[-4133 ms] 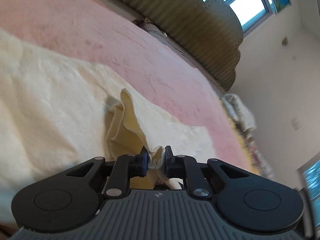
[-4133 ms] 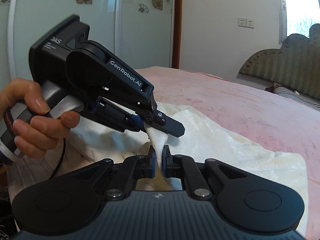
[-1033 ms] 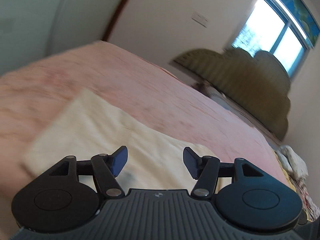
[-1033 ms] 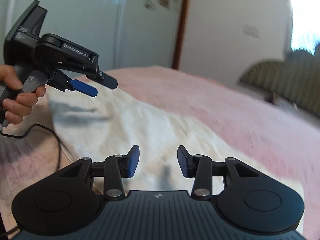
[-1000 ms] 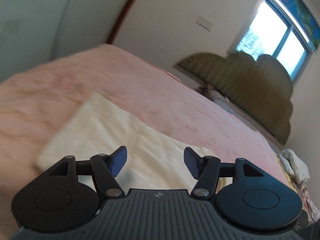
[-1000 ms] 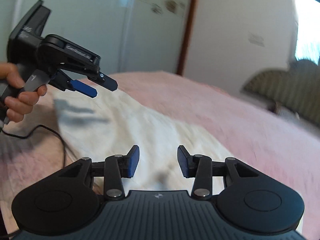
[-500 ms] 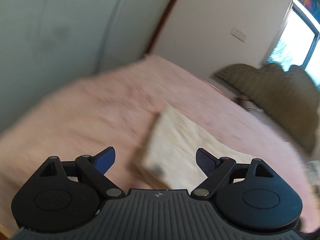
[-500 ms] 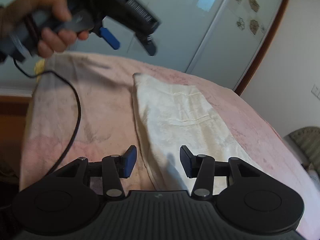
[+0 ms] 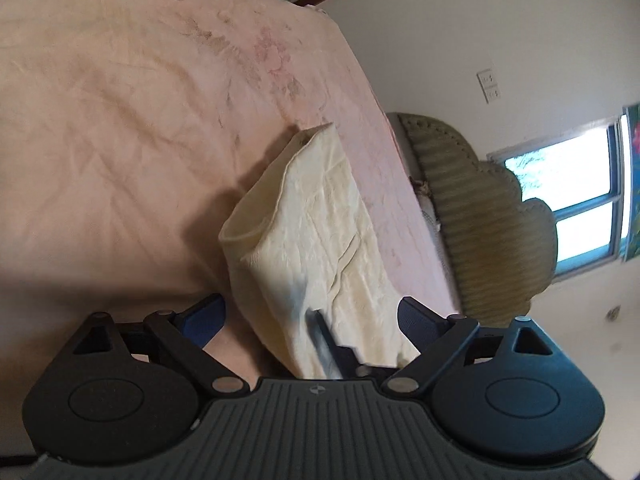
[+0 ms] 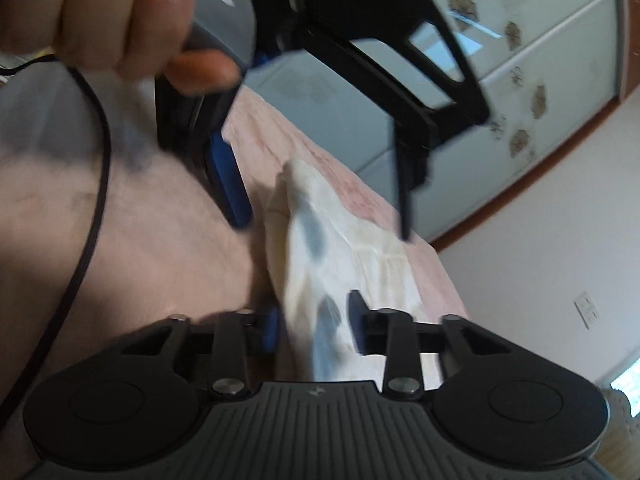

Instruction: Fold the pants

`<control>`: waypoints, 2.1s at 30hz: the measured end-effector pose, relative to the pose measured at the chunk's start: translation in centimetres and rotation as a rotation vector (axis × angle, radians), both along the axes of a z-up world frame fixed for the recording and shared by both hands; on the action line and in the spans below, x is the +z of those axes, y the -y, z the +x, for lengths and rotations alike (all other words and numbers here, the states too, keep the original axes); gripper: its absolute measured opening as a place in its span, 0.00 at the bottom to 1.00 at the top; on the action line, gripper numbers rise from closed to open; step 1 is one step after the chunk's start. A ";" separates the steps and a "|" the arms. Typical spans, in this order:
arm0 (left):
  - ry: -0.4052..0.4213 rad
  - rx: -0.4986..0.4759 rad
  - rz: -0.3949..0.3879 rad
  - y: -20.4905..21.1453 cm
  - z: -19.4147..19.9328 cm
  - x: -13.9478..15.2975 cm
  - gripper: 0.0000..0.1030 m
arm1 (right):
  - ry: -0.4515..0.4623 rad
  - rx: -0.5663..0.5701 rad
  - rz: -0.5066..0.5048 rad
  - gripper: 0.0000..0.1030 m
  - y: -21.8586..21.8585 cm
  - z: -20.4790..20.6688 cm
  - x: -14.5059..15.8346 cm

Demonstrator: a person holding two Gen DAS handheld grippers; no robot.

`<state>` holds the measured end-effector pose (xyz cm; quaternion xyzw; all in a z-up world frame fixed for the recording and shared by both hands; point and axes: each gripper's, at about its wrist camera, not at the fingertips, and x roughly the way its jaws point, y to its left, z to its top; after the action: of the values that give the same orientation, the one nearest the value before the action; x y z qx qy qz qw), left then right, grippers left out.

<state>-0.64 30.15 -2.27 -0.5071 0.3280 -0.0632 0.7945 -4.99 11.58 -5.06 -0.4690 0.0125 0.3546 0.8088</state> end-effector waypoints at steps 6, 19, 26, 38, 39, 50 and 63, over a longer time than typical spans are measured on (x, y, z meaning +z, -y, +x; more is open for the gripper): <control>0.047 0.025 -0.052 -0.1 3.1 -0.4 0.92 | -0.213 -0.008 0.169 0.14 1.0 2.8 3.1; 0.017 0.034 0.032 0.7 6.5 -1.8 0.23 | -0.693 0.054 0.484 0.15 9.9 7.8 9.5; 0.032 0.049 0.176 1.9 5.9 -0.4 0.13 | -0.721 -0.205 0.393 0.15 8.9 12.3 4.6; 0.421 -0.037 0.558 14.7 0.1 11.9 0.13 | -0.705 -0.112 0.790 0.17 14.5 9.7 10.6; 0.450 -0.049 0.579 16.3 0.2 12.6 0.13 | -0.687 -0.115 0.814 0.17 15.2 9.3 10.9; 0.604 -0.320 0.534 30.5 2.5 13.2 0.18 | -0.536 -0.281 1.002 0.17 27.6 6.2 12.4; 0.551 -0.547 0.584 42.6 6.1 6.4 0.21 | -0.547 -0.565 1.029 0.17 36.5 6.1 8.6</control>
<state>5.41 -12.41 4.11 -0.1225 0.2306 -0.3070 0.9152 1.09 -24.89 3.53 0.1072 0.1693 0.1956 0.9600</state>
